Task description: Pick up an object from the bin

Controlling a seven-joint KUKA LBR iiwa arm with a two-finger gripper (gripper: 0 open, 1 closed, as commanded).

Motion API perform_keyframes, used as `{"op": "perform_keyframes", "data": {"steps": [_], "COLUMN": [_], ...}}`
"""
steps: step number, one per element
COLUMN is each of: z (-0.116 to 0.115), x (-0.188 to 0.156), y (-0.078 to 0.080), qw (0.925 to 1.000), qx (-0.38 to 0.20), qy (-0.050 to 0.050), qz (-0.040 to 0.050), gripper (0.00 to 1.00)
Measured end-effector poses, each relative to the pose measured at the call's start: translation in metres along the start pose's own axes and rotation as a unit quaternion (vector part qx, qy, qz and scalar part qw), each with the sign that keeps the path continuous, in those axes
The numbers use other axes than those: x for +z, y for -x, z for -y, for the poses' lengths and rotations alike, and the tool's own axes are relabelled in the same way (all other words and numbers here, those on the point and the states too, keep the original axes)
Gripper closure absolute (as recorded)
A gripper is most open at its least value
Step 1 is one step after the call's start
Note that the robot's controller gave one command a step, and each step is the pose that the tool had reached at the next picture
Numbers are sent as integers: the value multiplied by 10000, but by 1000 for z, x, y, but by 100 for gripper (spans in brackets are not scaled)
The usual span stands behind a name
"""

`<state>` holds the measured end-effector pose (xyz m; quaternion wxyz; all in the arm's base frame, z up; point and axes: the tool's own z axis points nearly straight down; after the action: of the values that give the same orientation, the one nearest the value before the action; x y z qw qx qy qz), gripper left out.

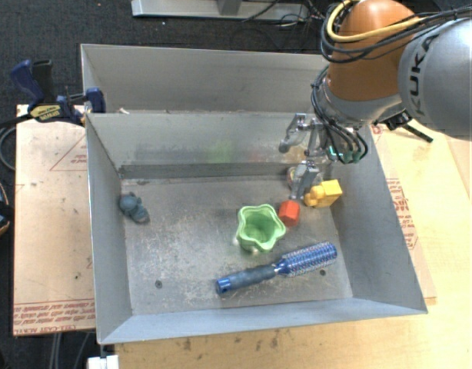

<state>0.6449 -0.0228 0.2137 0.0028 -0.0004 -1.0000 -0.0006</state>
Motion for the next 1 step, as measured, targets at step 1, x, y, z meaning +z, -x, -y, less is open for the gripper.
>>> {"op": "perform_keyframes", "data": {"steps": [1], "z": [63], "x": [108], "y": [-51], "qw": [9966], "qx": [-826], "qy": [-3], "qz": [-8], "gripper": [0]}}
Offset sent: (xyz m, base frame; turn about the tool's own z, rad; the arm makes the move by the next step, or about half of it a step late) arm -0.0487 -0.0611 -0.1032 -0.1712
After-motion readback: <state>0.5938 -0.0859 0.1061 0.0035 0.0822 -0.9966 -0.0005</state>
